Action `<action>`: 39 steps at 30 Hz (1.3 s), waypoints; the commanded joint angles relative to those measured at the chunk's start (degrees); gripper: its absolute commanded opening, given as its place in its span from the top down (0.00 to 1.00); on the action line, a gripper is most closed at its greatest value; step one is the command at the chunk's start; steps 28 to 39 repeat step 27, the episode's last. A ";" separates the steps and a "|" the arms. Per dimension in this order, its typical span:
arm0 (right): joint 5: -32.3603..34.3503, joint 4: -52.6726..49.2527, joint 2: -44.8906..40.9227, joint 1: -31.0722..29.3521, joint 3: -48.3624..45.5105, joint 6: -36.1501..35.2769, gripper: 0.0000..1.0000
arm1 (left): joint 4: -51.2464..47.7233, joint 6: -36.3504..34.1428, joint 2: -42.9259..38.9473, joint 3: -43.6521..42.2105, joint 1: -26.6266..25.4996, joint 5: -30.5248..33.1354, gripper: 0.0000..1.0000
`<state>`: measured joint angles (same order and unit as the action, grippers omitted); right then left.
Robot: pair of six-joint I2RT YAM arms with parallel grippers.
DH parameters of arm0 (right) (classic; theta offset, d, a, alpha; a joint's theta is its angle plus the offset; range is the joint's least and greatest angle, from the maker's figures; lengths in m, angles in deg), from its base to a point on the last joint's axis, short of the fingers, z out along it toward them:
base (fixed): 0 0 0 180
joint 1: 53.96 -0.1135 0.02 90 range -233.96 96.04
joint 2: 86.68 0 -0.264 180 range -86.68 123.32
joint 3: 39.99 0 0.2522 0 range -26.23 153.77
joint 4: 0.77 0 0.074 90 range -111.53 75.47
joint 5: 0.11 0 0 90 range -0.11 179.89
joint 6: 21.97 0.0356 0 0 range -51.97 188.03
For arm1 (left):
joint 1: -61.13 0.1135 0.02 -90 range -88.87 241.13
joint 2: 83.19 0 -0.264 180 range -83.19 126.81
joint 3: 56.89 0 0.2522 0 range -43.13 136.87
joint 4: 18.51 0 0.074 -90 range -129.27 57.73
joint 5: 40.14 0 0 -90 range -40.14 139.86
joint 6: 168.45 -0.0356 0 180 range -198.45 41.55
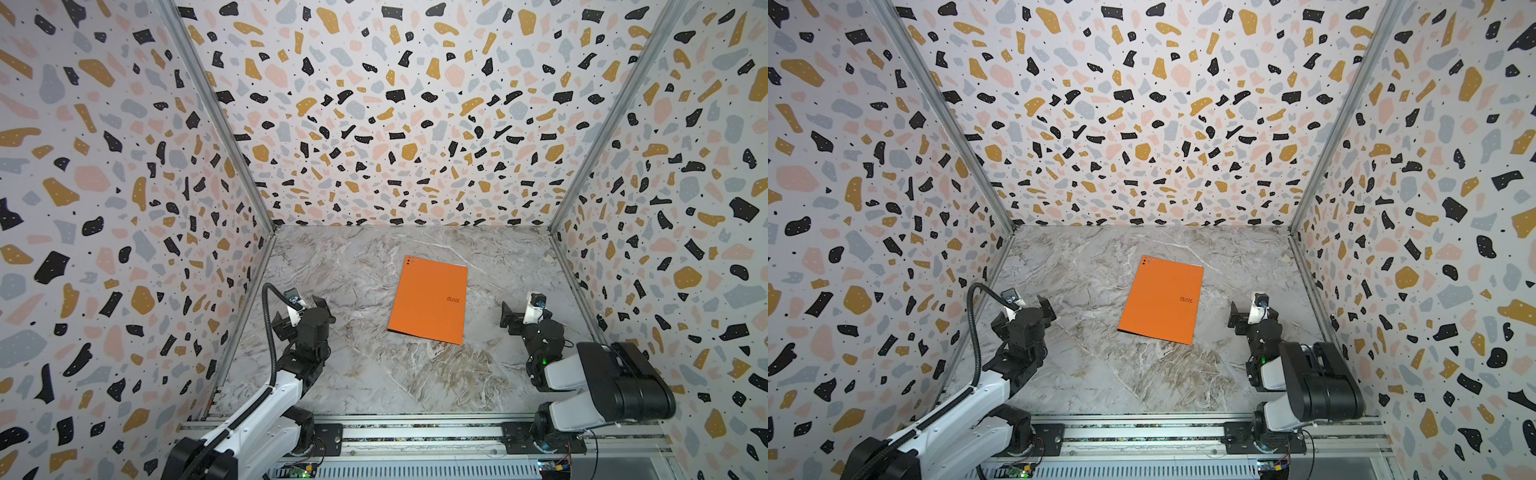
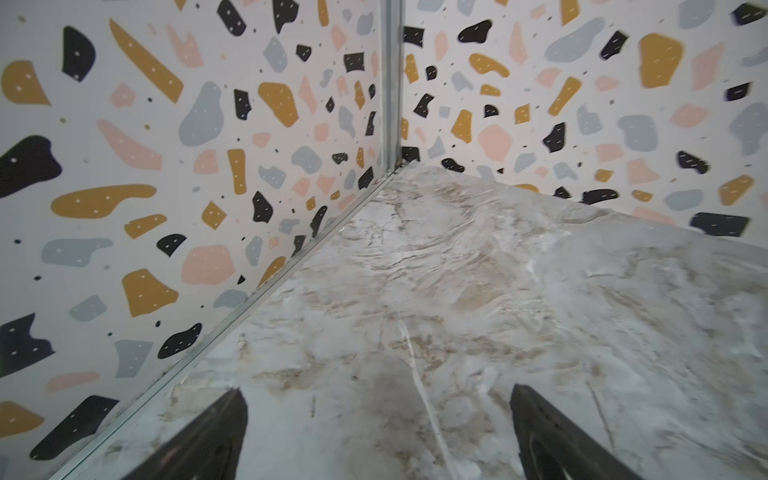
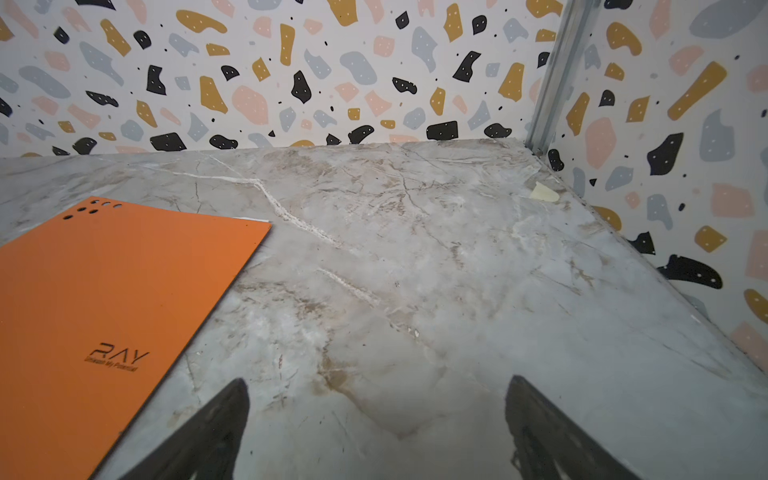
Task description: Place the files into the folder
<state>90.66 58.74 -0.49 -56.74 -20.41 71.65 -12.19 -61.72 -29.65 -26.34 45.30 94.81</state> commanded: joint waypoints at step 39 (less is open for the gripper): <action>4.57 -1.86 -0.94 -1.81 5.87 -3.53 0.01 | 51.45 -11.20 27.17 -8.46 12.41 -19.47 0.00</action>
